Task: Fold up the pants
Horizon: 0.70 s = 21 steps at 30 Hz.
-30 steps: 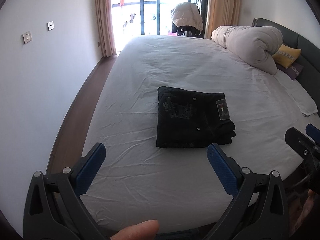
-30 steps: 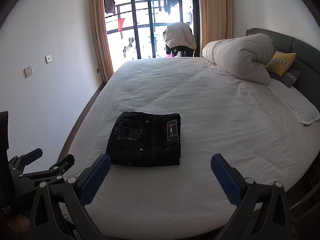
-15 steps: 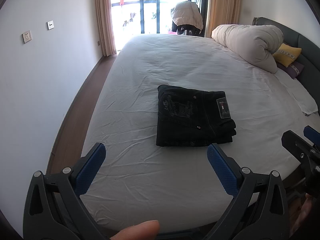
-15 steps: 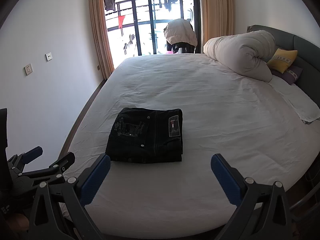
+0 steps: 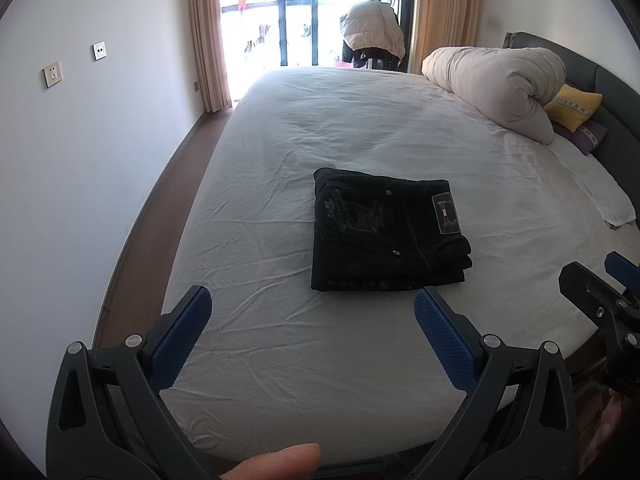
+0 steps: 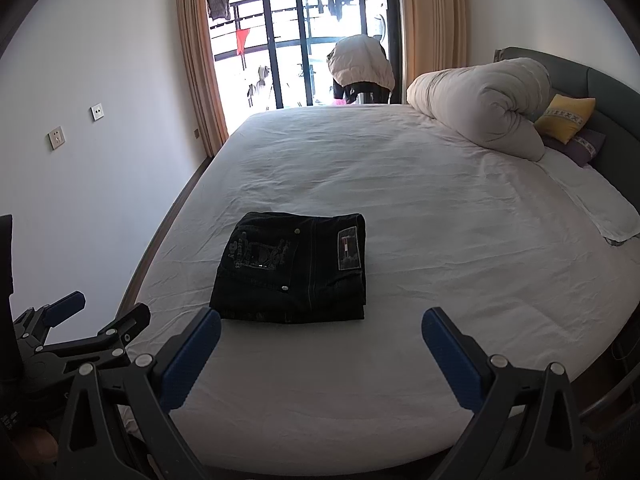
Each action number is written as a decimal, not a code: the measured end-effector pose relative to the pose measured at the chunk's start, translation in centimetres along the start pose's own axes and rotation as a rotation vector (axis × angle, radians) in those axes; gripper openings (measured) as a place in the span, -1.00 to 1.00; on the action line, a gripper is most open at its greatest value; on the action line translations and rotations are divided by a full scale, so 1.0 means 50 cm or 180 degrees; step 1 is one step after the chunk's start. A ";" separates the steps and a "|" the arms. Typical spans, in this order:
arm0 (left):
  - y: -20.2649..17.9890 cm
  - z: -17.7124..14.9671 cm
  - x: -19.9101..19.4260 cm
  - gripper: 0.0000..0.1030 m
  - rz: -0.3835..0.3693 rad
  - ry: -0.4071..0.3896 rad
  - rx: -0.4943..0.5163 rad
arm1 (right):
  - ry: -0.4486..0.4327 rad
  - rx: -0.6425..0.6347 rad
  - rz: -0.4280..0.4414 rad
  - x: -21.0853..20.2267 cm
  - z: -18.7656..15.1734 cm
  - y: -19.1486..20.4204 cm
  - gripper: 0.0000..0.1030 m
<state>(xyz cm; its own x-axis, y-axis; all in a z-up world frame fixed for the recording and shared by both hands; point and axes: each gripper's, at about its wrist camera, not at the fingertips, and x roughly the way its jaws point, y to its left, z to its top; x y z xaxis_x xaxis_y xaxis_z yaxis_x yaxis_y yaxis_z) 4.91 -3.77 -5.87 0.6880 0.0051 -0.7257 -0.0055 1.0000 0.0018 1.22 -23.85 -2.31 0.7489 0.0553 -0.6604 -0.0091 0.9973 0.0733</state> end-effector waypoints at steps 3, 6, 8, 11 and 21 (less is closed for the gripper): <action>0.000 0.000 -0.001 1.00 -0.0001 0.0001 -0.0002 | 0.0010 0.0001 0.0002 0.002 -0.007 0.001 1.00; -0.002 -0.002 0.000 1.00 -0.0001 0.0005 0.0003 | 0.0012 0.0000 0.0003 0.003 -0.010 0.002 1.00; -0.002 -0.002 0.000 1.00 -0.0003 0.0005 0.0005 | 0.0012 0.0002 0.0001 0.002 -0.010 0.002 1.00; -0.003 -0.004 0.000 1.00 -0.0006 0.0010 0.0005 | 0.0015 0.0003 0.0001 0.002 -0.010 0.002 1.00; -0.004 -0.007 0.003 1.00 -0.0020 0.0028 0.0004 | 0.0015 0.0001 0.0004 0.000 -0.008 0.002 1.00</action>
<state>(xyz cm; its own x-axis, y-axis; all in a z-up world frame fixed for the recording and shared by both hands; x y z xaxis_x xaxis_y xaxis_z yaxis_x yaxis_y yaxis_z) 4.80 -3.98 -6.22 0.6816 -0.0013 -0.7317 -0.0003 1.0000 -0.0020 0.95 -23.75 -2.60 0.7458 0.0568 -0.6638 -0.0098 0.9972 0.0743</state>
